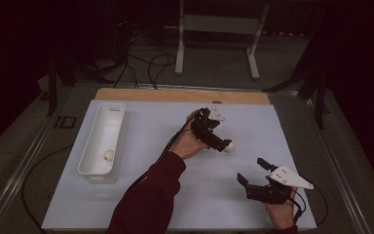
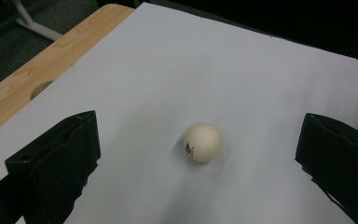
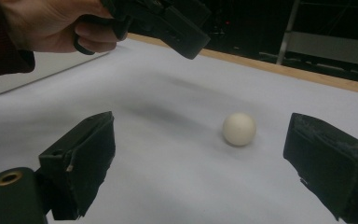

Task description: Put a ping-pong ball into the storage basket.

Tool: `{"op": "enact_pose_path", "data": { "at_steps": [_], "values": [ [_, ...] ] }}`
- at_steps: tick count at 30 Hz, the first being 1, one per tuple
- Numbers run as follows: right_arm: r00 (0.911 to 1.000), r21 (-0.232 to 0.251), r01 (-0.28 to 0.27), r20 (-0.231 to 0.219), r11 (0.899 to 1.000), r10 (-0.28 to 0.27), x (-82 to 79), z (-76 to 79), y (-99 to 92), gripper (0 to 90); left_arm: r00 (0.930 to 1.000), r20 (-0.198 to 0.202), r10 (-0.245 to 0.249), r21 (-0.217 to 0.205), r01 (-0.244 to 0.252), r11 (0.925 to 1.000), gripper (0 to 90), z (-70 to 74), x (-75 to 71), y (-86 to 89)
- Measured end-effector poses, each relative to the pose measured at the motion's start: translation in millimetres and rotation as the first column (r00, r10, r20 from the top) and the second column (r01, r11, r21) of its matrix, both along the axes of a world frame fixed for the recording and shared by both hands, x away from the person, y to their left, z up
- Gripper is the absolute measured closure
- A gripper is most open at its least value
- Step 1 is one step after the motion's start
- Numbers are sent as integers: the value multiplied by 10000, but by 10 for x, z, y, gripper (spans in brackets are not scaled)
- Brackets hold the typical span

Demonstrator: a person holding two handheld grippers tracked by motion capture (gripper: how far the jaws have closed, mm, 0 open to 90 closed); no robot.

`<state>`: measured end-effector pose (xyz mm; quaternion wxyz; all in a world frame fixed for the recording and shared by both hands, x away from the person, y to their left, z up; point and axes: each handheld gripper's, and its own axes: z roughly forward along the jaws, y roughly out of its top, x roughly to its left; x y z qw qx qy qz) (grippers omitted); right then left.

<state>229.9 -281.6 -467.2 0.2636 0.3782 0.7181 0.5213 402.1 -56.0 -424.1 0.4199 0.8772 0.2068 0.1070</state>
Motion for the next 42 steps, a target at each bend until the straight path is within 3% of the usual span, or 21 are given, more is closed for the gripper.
{"op": "enact_pose_path", "data": {
  "at_steps": [22,42],
  "values": [
    [10000,16,-20,24,10000,20,1,6,4,82,10000,44,-79,238,78,9997,3,-78,-9,-142],
    [10000,39,-23,10,10000,23,0,4,11,79,9998,-98,-150,449,155,9989,3,-237,-6,-279]
  ]
}}
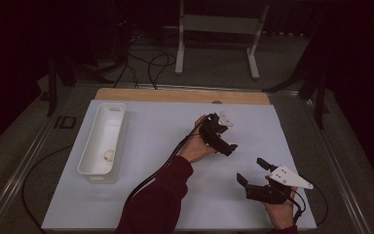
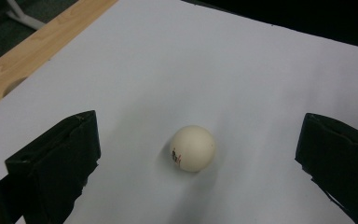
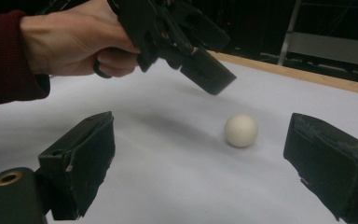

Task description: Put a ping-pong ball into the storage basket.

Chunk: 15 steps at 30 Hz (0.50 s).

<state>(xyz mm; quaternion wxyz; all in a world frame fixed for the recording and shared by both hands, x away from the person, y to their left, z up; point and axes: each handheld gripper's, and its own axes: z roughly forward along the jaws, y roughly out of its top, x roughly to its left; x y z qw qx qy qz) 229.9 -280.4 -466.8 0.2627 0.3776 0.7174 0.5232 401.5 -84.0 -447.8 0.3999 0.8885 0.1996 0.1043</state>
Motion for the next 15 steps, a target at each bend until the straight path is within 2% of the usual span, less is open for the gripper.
{"op": "enact_pose_path", "data": {
  "at_steps": [15],
  "values": [
    [10000,31,20,32,10000,-20,2,3,6,78,9999,-78,87,210,-85,9997,4,-109,27,-97]
  ]
}}
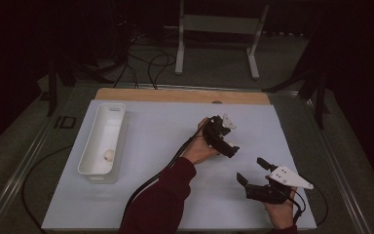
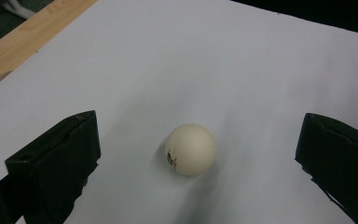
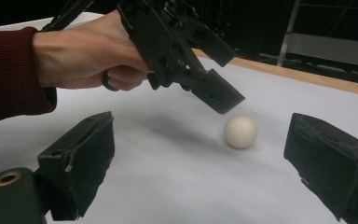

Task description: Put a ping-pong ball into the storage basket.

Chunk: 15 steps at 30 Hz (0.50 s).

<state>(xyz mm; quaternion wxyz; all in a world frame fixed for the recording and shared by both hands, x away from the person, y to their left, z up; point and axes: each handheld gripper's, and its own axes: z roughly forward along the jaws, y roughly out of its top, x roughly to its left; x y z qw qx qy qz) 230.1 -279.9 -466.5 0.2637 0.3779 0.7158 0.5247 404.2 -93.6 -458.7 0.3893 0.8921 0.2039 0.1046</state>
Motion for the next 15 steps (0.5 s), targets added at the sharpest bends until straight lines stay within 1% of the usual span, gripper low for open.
{"op": "enact_pose_path", "data": {
  "at_steps": [4,9,11,15],
  "values": [
    [10000,-3,-1,7,10000,1,-1,0,-3,78,10000,-21,40,91,-39,10000,4,-20,7,-11],
    [10000,7,13,24,10000,-13,0,3,-10,78,9999,-89,99,55,-99,9999,4,-42,21,-23],
    [10000,7,10,19,10000,-10,0,3,-10,78,9999,-76,86,162,-85,9998,5,-51,25,-26],
    [10000,10,31,31,10000,-31,-1,6,-15,78,9999,-134,101,167,-99,9998,5,-78,29,-47]
  ]
}}
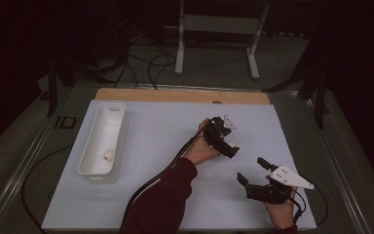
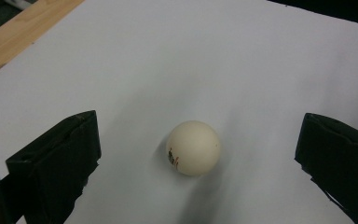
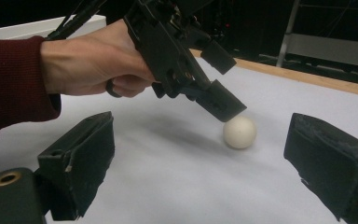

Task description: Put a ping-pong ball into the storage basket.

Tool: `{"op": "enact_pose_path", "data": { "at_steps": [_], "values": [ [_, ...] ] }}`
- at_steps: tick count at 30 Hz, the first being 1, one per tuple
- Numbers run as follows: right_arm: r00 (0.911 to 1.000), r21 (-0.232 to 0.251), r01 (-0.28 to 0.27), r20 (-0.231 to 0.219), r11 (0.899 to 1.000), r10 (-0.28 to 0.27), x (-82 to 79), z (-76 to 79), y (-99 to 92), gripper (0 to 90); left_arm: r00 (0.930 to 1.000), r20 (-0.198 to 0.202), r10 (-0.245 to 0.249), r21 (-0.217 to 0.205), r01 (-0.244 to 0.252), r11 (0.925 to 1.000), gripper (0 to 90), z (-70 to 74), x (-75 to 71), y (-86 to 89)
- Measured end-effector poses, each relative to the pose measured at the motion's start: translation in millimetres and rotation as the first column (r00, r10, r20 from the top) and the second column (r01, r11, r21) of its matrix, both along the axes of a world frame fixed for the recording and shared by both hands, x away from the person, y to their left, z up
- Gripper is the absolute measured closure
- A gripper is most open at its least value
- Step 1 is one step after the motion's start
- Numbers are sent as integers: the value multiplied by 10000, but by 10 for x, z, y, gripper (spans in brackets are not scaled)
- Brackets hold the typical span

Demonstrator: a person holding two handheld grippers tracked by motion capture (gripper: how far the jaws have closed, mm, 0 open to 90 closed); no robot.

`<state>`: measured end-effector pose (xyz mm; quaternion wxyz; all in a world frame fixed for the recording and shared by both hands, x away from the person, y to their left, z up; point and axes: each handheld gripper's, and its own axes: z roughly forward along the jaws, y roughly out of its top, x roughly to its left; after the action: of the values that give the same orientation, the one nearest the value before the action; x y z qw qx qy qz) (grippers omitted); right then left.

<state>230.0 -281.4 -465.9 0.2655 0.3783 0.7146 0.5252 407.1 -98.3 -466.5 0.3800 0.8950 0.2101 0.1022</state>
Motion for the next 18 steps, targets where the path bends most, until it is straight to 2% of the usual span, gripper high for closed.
{"op": "enact_pose_path", "data": {
  "at_steps": [18],
  "values": [
    [10000,43,-5,21,10000,5,4,9,-2,78,9998,-89,158,186,-157,9997,24,-90,5,-61]
  ]
}}
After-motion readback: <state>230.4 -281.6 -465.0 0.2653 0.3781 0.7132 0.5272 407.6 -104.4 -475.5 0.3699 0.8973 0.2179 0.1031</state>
